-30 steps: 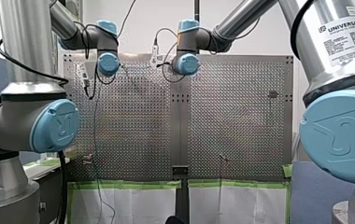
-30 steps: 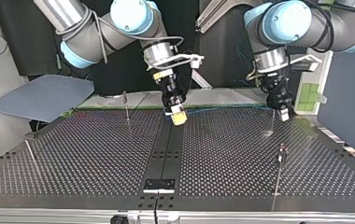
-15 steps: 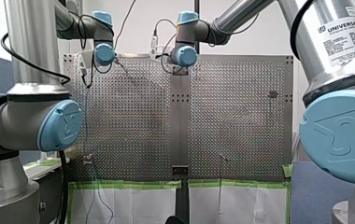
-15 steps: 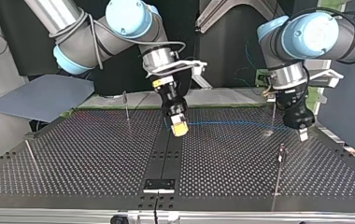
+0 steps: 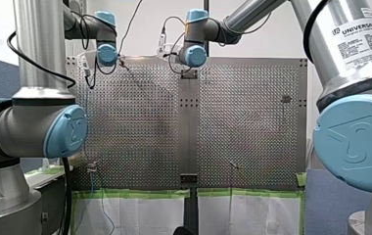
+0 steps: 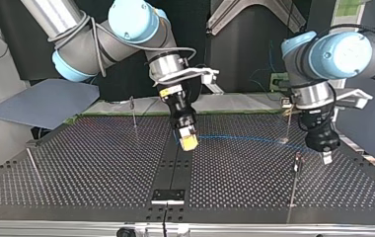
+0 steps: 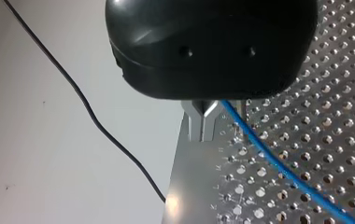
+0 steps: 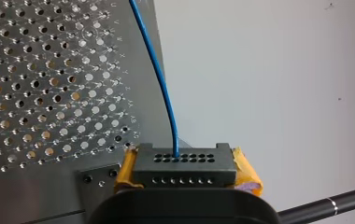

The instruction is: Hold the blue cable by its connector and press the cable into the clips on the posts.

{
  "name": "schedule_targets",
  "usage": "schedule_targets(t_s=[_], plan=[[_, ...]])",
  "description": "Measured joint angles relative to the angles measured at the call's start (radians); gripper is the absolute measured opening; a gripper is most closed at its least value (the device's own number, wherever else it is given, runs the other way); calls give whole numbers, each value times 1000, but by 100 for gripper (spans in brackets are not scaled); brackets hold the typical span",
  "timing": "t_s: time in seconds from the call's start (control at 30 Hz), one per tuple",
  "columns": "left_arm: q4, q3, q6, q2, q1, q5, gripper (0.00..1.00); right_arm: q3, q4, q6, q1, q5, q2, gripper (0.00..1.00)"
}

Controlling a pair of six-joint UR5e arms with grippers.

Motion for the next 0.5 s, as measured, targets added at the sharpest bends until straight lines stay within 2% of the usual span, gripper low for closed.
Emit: schedule_targets(t_s=[0.5], plan=[[-20,-1,2,-2,15,7,0,-2,0,0,7,-8,37,0]])
